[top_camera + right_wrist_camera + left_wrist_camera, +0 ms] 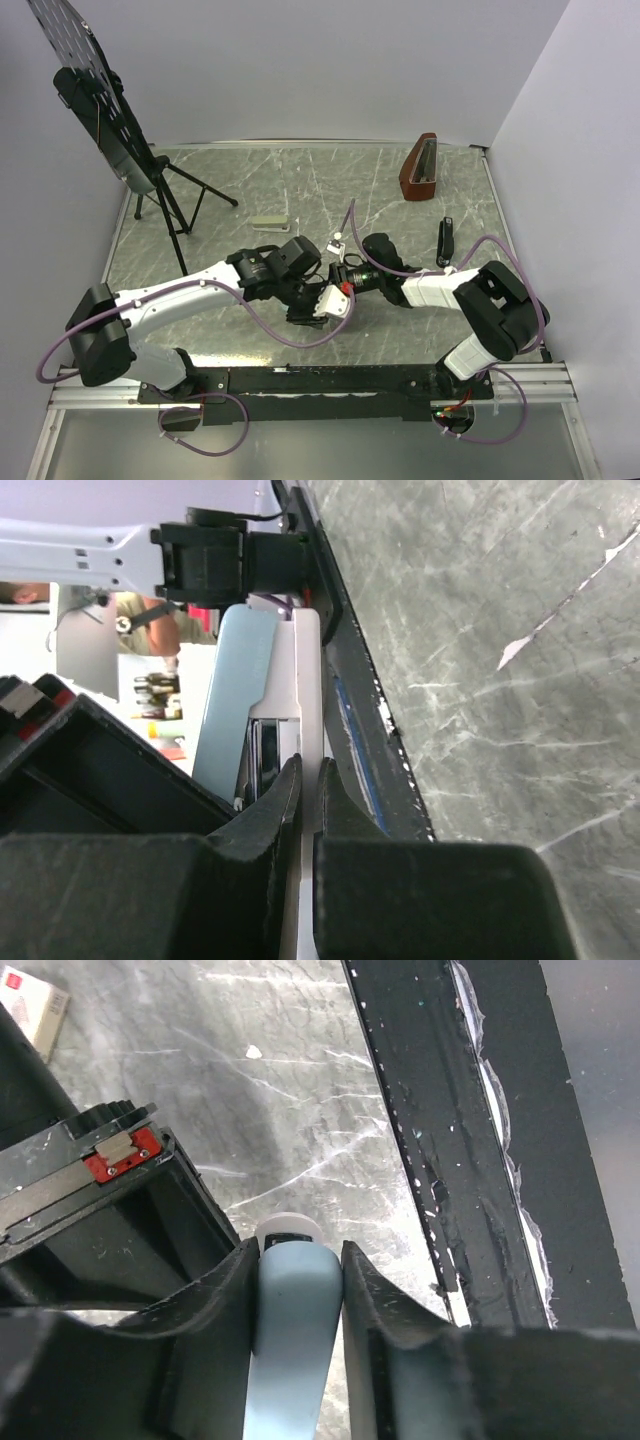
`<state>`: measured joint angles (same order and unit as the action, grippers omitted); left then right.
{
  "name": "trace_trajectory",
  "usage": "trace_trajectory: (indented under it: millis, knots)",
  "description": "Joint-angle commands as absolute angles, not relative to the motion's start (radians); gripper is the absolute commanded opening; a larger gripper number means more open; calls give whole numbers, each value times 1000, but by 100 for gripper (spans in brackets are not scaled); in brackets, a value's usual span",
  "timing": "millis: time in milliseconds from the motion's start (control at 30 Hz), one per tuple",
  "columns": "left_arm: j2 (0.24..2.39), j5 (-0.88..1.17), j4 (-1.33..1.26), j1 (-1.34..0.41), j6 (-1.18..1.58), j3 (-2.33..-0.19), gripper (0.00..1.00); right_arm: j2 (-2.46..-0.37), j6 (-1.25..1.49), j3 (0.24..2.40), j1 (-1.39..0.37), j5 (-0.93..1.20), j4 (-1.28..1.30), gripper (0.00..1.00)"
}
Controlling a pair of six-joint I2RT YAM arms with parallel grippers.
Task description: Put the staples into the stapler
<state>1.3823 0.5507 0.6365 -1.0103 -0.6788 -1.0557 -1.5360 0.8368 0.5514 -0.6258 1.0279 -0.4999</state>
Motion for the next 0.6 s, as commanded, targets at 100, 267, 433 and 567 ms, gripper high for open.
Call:
trace_trajectory:
  millis: [100,267,433,567]
  knots:
    - [1446,548,646,-1049,-627,-1071,21,-1557,873,606,-621,1000,-653,0]
    - [1471,517,646,-1049,-623,-1066,9,-1578,845,609,-623,979,-614,0]
    - [1537,511,646,-1048,-606,-1071,2,-1583,767,617,-621,910,-517,33]
    - [1609,492,650,-1043,-589,-1084,1,-1578,700,620,-620,851,-447,43]
